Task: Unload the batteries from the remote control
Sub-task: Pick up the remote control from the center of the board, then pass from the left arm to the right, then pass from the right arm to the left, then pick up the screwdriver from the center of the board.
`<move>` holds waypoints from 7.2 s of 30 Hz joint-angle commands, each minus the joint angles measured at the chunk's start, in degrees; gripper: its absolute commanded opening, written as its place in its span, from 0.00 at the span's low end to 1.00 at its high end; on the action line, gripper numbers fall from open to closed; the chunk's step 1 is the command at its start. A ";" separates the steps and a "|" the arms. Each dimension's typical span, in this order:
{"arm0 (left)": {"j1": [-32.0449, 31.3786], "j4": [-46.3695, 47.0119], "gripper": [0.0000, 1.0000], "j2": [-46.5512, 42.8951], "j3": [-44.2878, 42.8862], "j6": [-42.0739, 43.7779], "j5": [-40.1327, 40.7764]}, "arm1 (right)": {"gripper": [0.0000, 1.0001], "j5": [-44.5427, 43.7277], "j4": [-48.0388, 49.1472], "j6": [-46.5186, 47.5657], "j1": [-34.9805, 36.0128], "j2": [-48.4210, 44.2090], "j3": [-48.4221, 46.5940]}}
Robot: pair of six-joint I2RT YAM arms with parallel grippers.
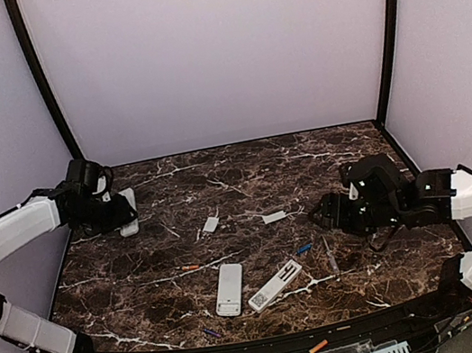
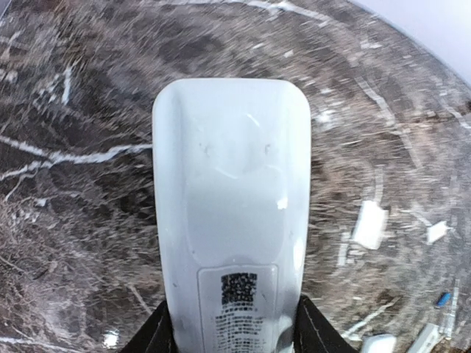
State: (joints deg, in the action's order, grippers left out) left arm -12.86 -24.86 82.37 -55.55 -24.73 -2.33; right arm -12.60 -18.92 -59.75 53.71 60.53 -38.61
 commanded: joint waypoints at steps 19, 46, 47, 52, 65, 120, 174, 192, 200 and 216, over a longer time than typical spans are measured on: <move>-40.53 8.17 0.31 -10.15 -1.00 -18.20 0.13 | 0.59 15.72 13.28 2.94 7.56 23.71 -27.20; -44.80 9.07 0.31 -7.49 -4.51 -17.16 -0.52 | 0.09 18.80 18.65 -2.69 7.69 33.39 -31.33; -44.80 8.94 0.32 -7.53 -4.49 -17.21 -0.56 | 0.05 18.60 18.71 -2.88 7.64 33.29 -31.13; -44.74 6.73 0.70 -9.13 -4.63 -16.87 0.31 | 0.00 16.10 18.66 -2.56 7.38 30.56 -29.28; -38.96 -3.76 0.93 -15.56 -8.74 -8.41 -18.08 | 0.00 29.37 11.08 18.93 1.32 16.91 -23.14; -45.41 16.58 0.15 -9.36 -3.96 -9.72 -44.90 | 0.04 59.56 13.16 21.70 8.28 15.72 -21.40; -39.06 44.56 0.00 -20.80 9.05 -34.94 -24.31 | 0.22 32.64 51.27 -1.34 7.90 5.95 -2.28; -37.66 40.46 0.42 -17.21 7.87 -33.76 -33.69 | 0.00 37.27 43.22 -2.27 4.50 1.74 -1.90; -37.64 43.00 0.26 -16.19 8.26 -34.71 -37.72 | 0.00 37.07 41.98 -3.72 3.19 1.62 -1.05; -36.45 40.74 0.00 -17.30 10.88 -35.29 -32.36 | 0.71 34.33 31.41 -1.08 0.72 -3.20 0.73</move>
State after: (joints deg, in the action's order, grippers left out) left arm -50.09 17.45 66.81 -46.33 -60.03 -36.91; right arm 24.60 18.04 -62.94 55.31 61.39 -38.17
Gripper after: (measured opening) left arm 0.089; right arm 0.651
